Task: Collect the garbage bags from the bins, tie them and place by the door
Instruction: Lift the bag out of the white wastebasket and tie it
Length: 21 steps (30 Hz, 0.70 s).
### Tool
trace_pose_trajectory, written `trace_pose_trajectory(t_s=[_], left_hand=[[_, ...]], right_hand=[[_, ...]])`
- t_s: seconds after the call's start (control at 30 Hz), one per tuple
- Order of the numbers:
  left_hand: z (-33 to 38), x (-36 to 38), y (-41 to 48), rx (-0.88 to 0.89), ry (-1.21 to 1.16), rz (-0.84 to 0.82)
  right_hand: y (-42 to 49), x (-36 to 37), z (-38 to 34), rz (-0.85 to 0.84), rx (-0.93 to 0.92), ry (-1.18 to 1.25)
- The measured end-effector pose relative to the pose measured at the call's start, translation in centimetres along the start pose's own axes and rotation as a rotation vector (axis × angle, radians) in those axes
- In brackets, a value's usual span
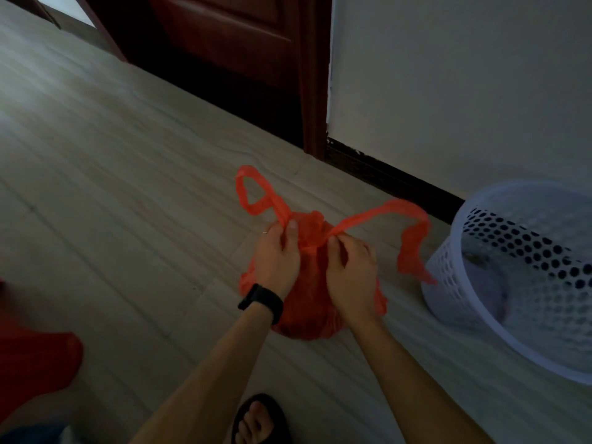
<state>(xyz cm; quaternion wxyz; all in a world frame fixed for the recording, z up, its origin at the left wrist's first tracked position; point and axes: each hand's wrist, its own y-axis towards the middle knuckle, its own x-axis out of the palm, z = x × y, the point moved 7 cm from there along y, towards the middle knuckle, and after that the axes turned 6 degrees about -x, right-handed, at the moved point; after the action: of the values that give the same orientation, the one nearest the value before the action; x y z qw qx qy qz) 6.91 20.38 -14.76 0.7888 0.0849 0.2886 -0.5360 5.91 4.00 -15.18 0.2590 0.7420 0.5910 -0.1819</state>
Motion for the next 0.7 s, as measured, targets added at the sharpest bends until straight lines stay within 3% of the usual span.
trace_pose_trajectory(t_s=[0.1, 0.2, 0.37, 0.57, 0.63, 0.7], left_hand=[[1.2, 0.1, -0.2, 0.091, -0.049, -0.013], [1.4, 0.4, 0.0, 0.099, -0.078, -0.021], [-0.3, 0.6, 1.3, -0.028, -0.163, -0.077], [-2.8, 0.2, 2.5, -0.265, -0.417, -0.02], [-2.5, 0.2, 1.8, -0.164, -0.307, -0.047], [-1.0, 0.3, 1.1, 0.088, 0.016, -0.061]], right_hand=[[1.4, 1.2, -0.4, -0.091, 0.116, 0.211], [2.5, 2.7, 0.0, -0.207, 0.196, 0.244], [4.6, 4.8, 2.4, -0.419, 0.38, 0.295], [3.6, 4.7, 4.4, -0.453, 0.448, 0.489], [3.4, 4.7, 4.7, -0.463, 0.423, 0.412], [3.9, 4.8, 4.5, -0.476, 0.374, 0.294]])
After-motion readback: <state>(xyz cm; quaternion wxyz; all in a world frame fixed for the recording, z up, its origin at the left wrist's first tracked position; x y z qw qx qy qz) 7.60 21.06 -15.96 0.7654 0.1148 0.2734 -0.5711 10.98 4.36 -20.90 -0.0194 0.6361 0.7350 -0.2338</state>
